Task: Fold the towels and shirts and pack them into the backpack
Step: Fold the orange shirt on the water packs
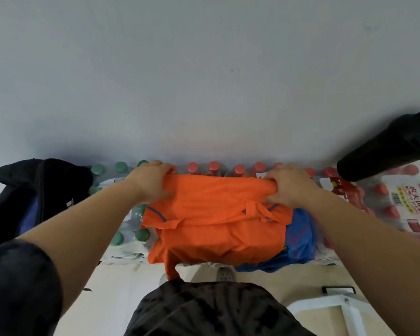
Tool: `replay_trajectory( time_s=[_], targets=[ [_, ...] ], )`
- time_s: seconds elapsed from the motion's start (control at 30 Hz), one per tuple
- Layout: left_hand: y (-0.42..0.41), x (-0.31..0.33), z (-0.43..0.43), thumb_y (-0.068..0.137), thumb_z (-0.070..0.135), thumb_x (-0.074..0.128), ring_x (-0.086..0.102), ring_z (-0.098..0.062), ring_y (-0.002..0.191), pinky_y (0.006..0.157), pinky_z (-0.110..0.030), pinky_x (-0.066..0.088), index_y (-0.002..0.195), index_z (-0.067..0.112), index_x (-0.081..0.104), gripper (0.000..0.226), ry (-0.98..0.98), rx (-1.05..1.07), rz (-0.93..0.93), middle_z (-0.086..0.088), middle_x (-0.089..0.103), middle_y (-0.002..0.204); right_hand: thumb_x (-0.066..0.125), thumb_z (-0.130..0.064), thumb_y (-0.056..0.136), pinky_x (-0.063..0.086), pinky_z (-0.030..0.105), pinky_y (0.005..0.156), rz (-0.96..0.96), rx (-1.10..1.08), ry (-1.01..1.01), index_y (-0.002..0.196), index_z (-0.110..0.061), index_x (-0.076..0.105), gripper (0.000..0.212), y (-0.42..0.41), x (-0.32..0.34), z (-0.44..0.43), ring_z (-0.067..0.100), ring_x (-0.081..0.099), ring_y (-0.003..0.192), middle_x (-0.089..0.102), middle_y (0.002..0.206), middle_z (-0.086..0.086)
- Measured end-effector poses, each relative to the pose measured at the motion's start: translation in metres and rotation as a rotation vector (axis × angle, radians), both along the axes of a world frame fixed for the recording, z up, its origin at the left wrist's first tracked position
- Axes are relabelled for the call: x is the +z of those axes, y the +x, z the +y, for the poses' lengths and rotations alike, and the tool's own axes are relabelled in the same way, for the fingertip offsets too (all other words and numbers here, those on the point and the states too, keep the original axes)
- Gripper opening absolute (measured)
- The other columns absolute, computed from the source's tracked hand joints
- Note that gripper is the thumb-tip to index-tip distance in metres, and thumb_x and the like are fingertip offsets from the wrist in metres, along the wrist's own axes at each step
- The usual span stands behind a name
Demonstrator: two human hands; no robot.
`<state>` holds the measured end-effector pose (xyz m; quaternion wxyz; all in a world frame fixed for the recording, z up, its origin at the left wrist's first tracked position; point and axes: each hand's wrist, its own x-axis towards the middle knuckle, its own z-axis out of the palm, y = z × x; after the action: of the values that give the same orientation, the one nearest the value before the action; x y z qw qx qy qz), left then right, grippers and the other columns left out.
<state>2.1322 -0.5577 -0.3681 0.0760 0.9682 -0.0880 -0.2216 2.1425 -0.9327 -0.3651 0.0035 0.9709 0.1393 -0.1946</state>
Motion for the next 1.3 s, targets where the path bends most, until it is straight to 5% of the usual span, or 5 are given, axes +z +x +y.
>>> replay_trajectory(
  time_s=[0.27, 0.5, 0.83, 1.07, 1.3],
  targets=[
    [0.016, 0.0, -0.007, 0.069, 0.05, 0.078, 0.052, -0.025, 0.095, 0.078, -0.033, 0.044, 0.093, 0.034, 0.058, 0.035, 0.139, -0.076, 0.023, 0.001, 0.047, 0.104, 0.077, -0.015, 0.07, 0.035, 0.029, 0.056, 0.16, -0.074, 0.281, 0.062, -0.03, 0.05, 0.032, -0.002, 0.011, -0.009, 0.016, 0.053, 0.069, 0.054, 0.071, -0.006],
    [0.003, 0.01, -0.008, 0.067, 0.009, 0.067, 0.052, -0.02, 0.071, 0.065, -0.032, 0.044, 0.068, 0.022, 0.045, 0.025, -0.234, -0.028, 0.012, 0.005, 0.059, 0.074, 0.078, -0.005, 0.074, 0.05, 0.02, 0.064, 0.351, -0.369, 0.646, 0.081, -0.02, 0.066, 0.021, -0.012, 0.024, -0.037, 0.005, 0.06, 0.07, 0.065, 0.072, -0.009],
    [-0.016, 0.078, -0.027, 0.072, 0.028, 0.086, 0.07, -0.005, 0.074, 0.077, -0.027, 0.056, 0.085, 0.027, 0.075, 0.017, -0.172, -0.145, 0.573, 0.014, 0.074, 0.078, 0.077, 0.007, 0.078, 0.058, 0.041, 0.082, 0.957, -0.351, 0.63, 0.107, -0.001, 0.067, 0.032, -0.025, 0.055, -0.073, 0.029, 0.072, 0.092, 0.075, 0.1, 0.016],
    [0.003, 0.059, -0.038, 0.074, 0.021, 0.083, 0.063, -0.019, 0.073, 0.061, -0.027, 0.046, 0.087, 0.018, 0.073, 0.016, -0.129, 0.135, 0.025, 0.001, 0.068, 0.077, 0.088, -0.013, 0.072, 0.045, 0.026, 0.061, 0.236, -0.263, 0.467, 0.079, -0.016, 0.067, 0.022, 0.017, 0.052, -0.07, 0.016, 0.058, 0.068, 0.064, 0.07, -0.001],
    [0.01, 0.015, -0.036, 0.073, 0.021, 0.08, 0.06, -0.023, 0.081, 0.07, -0.029, 0.045, 0.095, 0.018, 0.075, 0.023, -0.099, 0.242, -0.074, -0.001, 0.065, 0.082, 0.088, -0.013, 0.07, 0.051, 0.036, 0.067, 0.082, -0.302, 0.45, 0.083, -0.005, 0.07, 0.023, 0.028, 0.008, -0.06, 0.025, 0.06, 0.071, 0.069, 0.081, 0.017]
  ],
)
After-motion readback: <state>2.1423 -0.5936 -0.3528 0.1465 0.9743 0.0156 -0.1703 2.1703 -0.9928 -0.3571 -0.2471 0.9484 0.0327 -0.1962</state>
